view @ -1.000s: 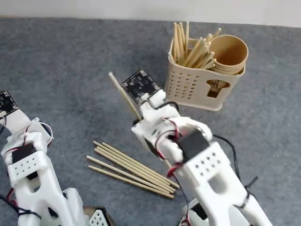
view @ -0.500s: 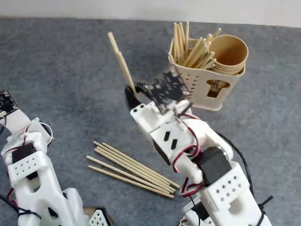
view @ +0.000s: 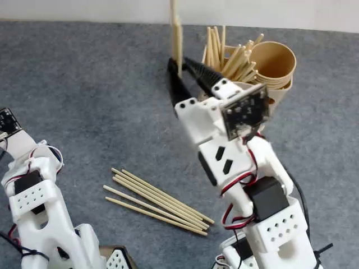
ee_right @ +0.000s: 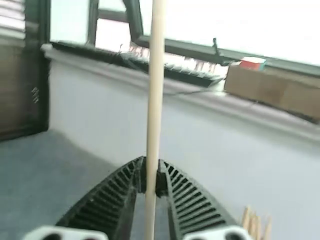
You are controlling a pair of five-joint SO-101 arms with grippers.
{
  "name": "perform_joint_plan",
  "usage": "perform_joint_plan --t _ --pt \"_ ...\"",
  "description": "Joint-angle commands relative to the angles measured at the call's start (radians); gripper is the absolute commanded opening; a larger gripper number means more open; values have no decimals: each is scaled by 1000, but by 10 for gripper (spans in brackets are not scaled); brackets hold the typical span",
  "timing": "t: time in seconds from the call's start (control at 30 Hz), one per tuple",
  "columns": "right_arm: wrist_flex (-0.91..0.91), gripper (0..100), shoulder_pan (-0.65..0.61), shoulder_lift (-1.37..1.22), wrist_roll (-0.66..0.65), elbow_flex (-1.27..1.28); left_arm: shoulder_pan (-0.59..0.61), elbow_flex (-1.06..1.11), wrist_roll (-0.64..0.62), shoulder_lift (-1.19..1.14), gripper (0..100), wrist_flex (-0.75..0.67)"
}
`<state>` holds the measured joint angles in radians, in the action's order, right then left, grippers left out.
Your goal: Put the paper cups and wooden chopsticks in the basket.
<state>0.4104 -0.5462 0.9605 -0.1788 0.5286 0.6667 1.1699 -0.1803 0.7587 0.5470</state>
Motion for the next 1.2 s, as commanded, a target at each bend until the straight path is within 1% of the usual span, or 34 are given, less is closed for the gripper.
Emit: perform_joint_plan --t 0.0,0.17,0.4,0.53,0.73,0.93,1.1,1.17 --pt "-104 5 58 21 3 -39 -15 -8 3 18 8 -18" --pt "-219 5 150 -10 3 -41 -15 -8 3 18 8 -18" --pt "-344 5 268 -186 9 -45 -15 -8 3 18 8 -18" --pt "-418 5 308 -292 9 -48 -16 -8 3 18 8 -18" --pt "-483 5 346 -401 9 -51 -18 -8 3 18 8 -18" --pt "-484 15 354 -452 9 -42 -19 -8 3 18 8 -18" --pt "-466 149 348 -421 11 -42 -19 -8 3 18 8 -18" --pt "-401 146 344 -387 11 -48 -19 -8 3 18 8 -18"
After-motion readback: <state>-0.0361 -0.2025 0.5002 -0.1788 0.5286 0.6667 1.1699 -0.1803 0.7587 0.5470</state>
